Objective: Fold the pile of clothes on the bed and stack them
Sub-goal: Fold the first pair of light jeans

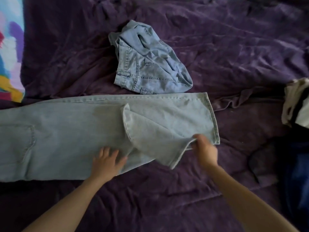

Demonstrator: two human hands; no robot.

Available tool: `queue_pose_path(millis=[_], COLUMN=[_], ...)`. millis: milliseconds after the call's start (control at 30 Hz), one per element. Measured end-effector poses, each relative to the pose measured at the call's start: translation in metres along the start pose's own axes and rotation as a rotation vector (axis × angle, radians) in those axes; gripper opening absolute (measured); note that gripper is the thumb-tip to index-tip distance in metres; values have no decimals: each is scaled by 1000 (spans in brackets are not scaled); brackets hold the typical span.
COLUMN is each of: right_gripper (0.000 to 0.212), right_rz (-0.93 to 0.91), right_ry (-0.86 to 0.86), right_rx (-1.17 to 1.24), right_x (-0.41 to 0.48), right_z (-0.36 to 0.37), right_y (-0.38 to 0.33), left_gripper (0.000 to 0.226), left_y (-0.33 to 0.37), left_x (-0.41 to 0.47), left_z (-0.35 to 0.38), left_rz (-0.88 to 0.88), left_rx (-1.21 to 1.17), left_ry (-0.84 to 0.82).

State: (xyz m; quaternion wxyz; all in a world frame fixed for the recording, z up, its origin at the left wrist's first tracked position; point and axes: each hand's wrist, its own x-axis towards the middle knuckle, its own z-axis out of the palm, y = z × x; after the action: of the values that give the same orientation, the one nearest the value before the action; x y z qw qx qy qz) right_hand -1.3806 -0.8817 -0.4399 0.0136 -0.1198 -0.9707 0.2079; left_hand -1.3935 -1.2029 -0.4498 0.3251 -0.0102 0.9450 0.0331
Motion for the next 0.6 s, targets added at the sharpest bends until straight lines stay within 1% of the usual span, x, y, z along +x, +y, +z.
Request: queue_pose_path(millis=[33, 67, 100, 133, 233, 300, 500, 600], right_gripper=[16, 18, 18, 17, 26, 27, 27, 26], right_rz=[207, 380, 487, 545, 569, 598, 710, 732], right_ry=[31, 56, 54, 11, -164, -234, -288, -299], right_rx=[63, 119, 143, 148, 105, 117, 254, 337], right_x=[20, 40, 58, 72, 94, 95, 87, 80], right_z=[-14, -23, -30, -32, -22, -7, 17, 28], right_y=[4, 13, 26, 38, 63, 76, 98, 111], left_gripper=[101, 86, 71, 63, 60, 60, 52, 51], left_y=[0, -1, -2, 0, 6, 9, 17, 17], left_x=[7, 14, 24, 34, 60, 72, 116, 139], left_z=[-6, -14, -21, -28, -49, -60, -85, -95], left_rz=[-19, -55, -87, -107, -140, -129, -75, -91], left_rx=[-8, -13, -17, -29, -73, -44, 19, 61], left_ry=[38, 61, 61, 61, 85, 96, 146, 165])
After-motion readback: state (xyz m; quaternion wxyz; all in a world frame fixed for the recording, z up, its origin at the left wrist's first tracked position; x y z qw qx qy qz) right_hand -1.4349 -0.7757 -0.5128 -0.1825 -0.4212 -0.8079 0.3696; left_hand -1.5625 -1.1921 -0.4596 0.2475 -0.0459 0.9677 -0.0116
